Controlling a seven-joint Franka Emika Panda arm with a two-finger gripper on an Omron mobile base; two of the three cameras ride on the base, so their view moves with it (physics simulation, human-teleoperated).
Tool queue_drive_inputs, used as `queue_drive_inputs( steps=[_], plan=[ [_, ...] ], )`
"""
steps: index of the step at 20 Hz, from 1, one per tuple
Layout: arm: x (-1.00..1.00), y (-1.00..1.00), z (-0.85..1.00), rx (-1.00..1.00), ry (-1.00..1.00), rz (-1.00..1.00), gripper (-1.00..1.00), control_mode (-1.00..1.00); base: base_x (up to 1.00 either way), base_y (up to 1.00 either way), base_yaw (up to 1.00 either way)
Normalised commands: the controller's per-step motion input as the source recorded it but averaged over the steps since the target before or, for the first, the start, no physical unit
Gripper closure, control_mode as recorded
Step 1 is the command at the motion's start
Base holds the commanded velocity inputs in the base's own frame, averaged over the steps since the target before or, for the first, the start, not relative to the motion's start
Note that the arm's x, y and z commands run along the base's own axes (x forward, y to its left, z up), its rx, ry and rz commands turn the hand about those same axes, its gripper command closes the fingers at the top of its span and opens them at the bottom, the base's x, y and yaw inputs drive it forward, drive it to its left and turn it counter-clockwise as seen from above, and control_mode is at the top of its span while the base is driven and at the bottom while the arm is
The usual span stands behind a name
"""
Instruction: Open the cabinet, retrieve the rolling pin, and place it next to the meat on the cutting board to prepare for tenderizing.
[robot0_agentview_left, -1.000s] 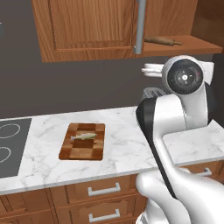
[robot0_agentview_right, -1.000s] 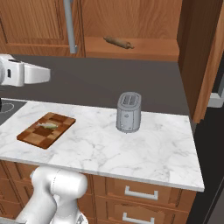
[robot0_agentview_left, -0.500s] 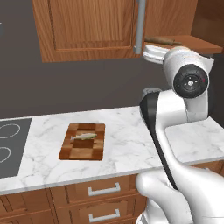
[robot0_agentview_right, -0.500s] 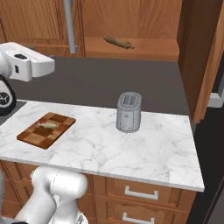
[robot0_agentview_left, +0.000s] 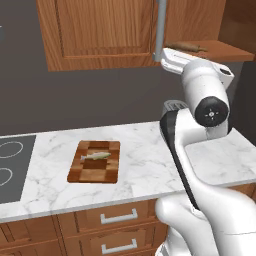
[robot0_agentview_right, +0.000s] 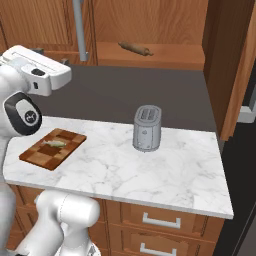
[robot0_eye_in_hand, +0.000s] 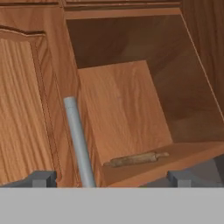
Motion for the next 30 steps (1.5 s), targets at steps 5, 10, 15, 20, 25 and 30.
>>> queue_drive_inputs(
  steps=[5,10,15,20,25,30],
  plan=[
    [0.35,0.10,0.01,-0.01,-0.12,0.15,-1.00,-1.00,0.00,0.00,0.00],
    [0.41,0.09,0.02,-0.05,-0.04,0.08,-1.00,-1.00,0.00,0.00,0.00],
    [0.46,0.13,0.00,-0.10,0.00,0.00,-1.00,-1.00,0.00,0.00,0.00],
    [0.51,0.09,0.00,-0.10,0.04,0.00,-1.00,-1.00,0.00,0.00,0.00],
    [0.49,0.00,0.00,-0.05,0.00,0.00,-1.00,-1.00,0.00,0.00,0.00],
    [0.49,0.00,-0.01,-0.03,0.00,0.00,-1.00,-1.00,0.00,0.00,0.00]
  ],
)
